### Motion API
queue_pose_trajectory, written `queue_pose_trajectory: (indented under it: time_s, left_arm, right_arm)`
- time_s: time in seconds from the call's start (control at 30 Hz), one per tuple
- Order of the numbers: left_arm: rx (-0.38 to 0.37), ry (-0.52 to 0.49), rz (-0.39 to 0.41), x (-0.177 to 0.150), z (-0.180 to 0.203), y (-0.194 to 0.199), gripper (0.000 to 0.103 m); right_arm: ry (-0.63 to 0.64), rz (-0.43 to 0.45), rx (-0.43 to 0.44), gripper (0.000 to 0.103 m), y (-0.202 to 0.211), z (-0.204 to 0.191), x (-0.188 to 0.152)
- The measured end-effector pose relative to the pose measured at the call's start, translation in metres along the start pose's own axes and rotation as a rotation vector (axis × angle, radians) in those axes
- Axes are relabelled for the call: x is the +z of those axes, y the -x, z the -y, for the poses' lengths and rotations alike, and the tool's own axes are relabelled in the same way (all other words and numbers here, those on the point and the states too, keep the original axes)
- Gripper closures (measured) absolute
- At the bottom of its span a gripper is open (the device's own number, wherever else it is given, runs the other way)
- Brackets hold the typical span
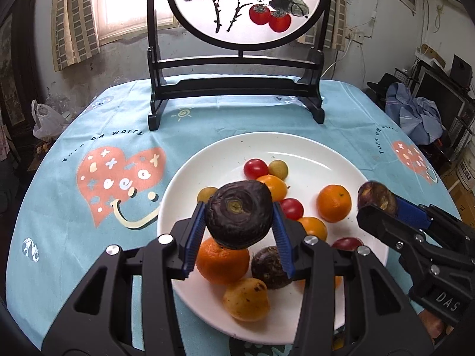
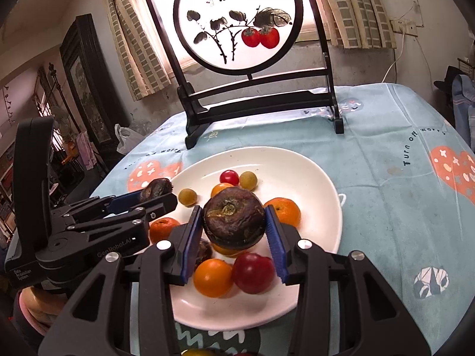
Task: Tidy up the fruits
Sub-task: 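Carry both dark brown fruits onto the plate and open both tools, then grasp the red tomato with the right tool while the left tool grasps the yellow tomato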
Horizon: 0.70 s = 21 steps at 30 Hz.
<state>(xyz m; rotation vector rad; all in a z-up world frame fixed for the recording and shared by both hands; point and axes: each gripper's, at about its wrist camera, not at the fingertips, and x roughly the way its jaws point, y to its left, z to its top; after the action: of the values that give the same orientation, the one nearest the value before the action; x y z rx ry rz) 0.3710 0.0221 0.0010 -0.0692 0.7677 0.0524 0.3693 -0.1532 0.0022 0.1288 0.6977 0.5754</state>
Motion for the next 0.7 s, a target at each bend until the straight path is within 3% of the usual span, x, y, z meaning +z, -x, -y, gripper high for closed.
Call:
queue_pose_trajectory:
  time_s: [0.03, 0.1, 0.23, 0.47, 0.63, 0.7]
  left_arm:
    - [0.009, 0.004, 0.01, 0.0, -0.001, 0.003, 0.036]
    - [0.035, 0.017, 0.045, 0.0, -0.002, 0.014, 0.019]
    - [0.052, 0.0, 0.093, -0.009, -0.001, 0.045, 0.008]
    - [0.045, 0.012, 0.109, -0.061, -0.012, 0.081, 0.002]
    - [-0.002, 0.071, -0.033, -0.102, -0.023, 0.064, 0.002]
    - [-0.011, 0.083, -0.053, -0.108, -0.024, 0.062, 0.002]
  right_arm:
    - [0.0, -0.003, -0.004, 0.052, 0.002, 0.0, 0.0]
    - [-0.008, -0.011, 0.01, 0.044, 0.008, 0.001, 0.002]
    - [-0.016, 0.022, 0.041, 0.041, 0.033, 0.001, -0.001]
    - [0.003, -0.022, 0.074, 0.041, 0.062, 0.005, -0.04]
    - [-0.014, -0.103, 0.042, 0.041, 0.064, 0.014, -0.074]
    - [-0.017, -0.12, 0.02, 0.041, 0.064, 0.015, -0.079]
